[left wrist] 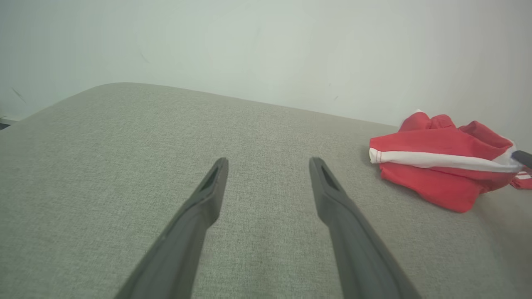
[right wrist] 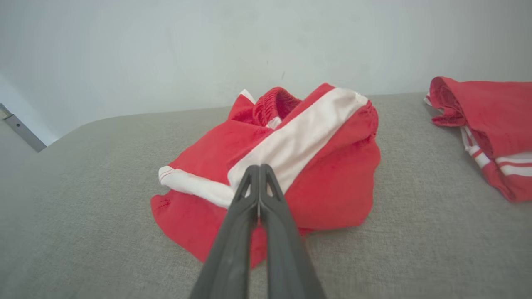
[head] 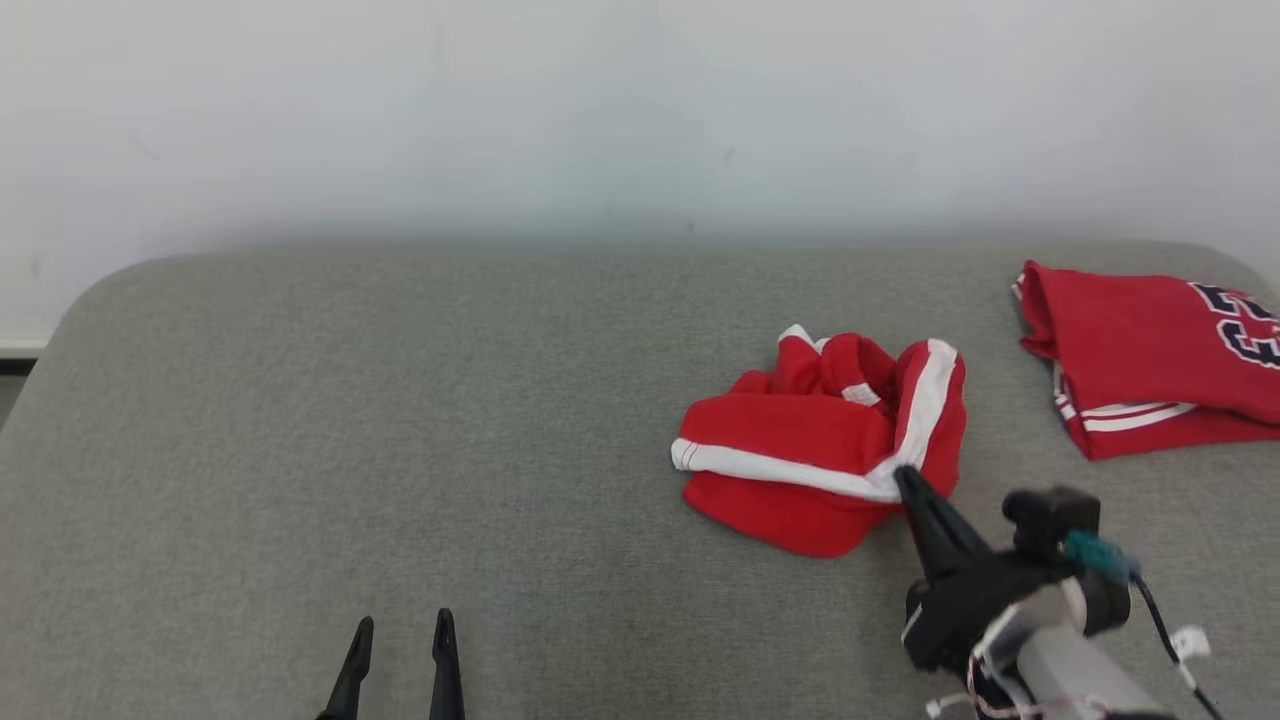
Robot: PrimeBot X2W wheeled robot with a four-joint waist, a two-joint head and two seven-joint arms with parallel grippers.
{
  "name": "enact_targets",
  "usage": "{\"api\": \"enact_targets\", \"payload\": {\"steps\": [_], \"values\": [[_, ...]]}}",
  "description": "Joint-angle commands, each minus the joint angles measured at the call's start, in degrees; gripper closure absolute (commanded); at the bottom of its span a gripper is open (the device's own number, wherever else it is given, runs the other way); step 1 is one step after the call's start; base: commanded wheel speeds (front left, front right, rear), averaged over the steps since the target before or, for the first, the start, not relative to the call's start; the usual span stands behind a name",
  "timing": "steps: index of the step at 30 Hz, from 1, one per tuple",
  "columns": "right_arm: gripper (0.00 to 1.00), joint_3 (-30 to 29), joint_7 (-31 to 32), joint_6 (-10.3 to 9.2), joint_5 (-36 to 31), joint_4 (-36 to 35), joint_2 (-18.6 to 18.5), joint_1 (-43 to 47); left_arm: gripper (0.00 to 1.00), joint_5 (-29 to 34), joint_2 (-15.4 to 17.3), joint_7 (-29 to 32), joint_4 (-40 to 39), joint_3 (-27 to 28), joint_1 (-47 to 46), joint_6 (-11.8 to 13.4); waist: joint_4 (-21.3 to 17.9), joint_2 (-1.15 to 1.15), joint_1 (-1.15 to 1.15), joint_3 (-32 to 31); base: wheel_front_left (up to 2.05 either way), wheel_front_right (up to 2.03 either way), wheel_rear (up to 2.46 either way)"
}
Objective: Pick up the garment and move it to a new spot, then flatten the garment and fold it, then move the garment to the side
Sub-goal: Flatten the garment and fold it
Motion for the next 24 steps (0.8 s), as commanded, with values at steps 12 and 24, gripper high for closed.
{"api": "enact_targets", "payload": {"steps": [12, 24], "values": [[1.0, -10.2, 1.6, -0.15, -2.3, -17.4, 5.2, 24.3, 0.0, 0.2, 0.0, -0.2, -0.3, 0.3, 1.3, -0.4, -3.5, 0.0, 0.01, -0.8, 0.0, 0.0, 0.0], [0.0, -17.2, 1.4, -0.15, -7.5, -29.6, 6.6, 29.3, 0.0, 0.8, 0.0, -0.2, 0.4, 0.1, -0.3, -1.1, -6.5, 0.0, 0.01, 0.2, 0.0, 0.0, 0.0]]}}
